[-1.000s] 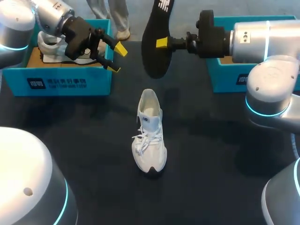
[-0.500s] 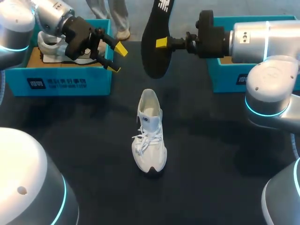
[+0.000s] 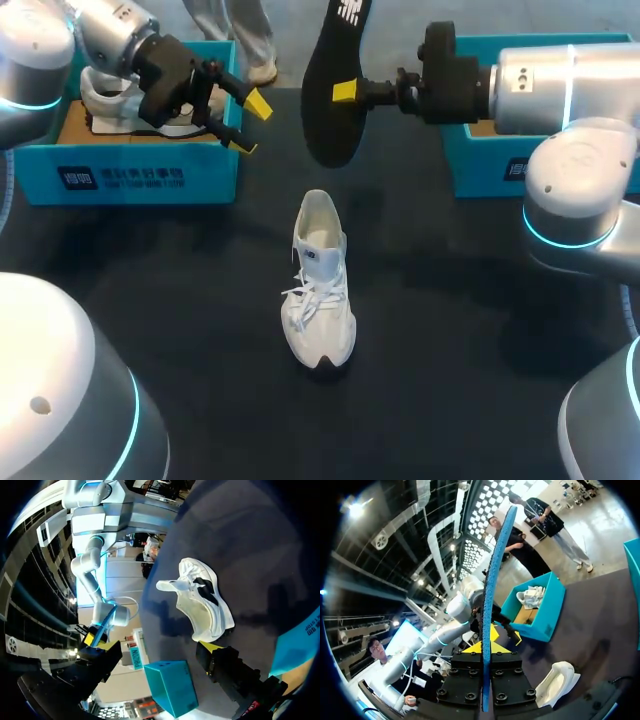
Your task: Take the shoe out of the shoebox, open the shoe tongue, remove and reinsert the insole, then place the shoe into the shoebox
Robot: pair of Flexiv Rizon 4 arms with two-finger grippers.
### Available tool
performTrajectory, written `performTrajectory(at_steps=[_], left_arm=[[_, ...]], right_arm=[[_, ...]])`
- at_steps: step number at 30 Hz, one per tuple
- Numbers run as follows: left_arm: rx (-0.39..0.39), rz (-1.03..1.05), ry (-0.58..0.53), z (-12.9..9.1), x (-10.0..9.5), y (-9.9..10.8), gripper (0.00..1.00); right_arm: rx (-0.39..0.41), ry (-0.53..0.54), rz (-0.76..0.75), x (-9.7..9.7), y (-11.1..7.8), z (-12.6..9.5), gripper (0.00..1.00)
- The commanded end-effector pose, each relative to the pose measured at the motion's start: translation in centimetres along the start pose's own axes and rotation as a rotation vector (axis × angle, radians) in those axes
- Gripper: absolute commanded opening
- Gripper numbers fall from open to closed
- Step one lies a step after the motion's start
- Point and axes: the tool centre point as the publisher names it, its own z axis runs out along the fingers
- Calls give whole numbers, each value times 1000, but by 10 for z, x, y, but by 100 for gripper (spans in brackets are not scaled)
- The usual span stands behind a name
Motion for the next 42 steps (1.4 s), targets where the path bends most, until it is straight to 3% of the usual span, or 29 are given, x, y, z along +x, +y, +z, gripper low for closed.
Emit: performTrajectory(at_steps=[1, 15, 18, 30, 37, 42], left_arm=[[-1, 1, 2, 0, 0, -1, 100], [-6, 3, 2, 0, -2, 1, 100], [-12, -1, 27, 1, 1, 4, 100], [-93, -42, 18, 14, 26, -15, 100], [-145, -79, 28, 15, 41, -22, 100], [-157, -101, 30, 16, 46, -22, 100]], right_arm=[[-2, -2, 1, 0, 0, 3, 0], [-2, -2, 1, 0, 0, 3, 0], [-36, 33, -47, -9, 3, 6, 0], [36, 46, -302, -44, 4, 18, 0], [119, 74, -344, -61, -2, 26, 0], [123, 99, -341, -70, -8, 31, 0]])
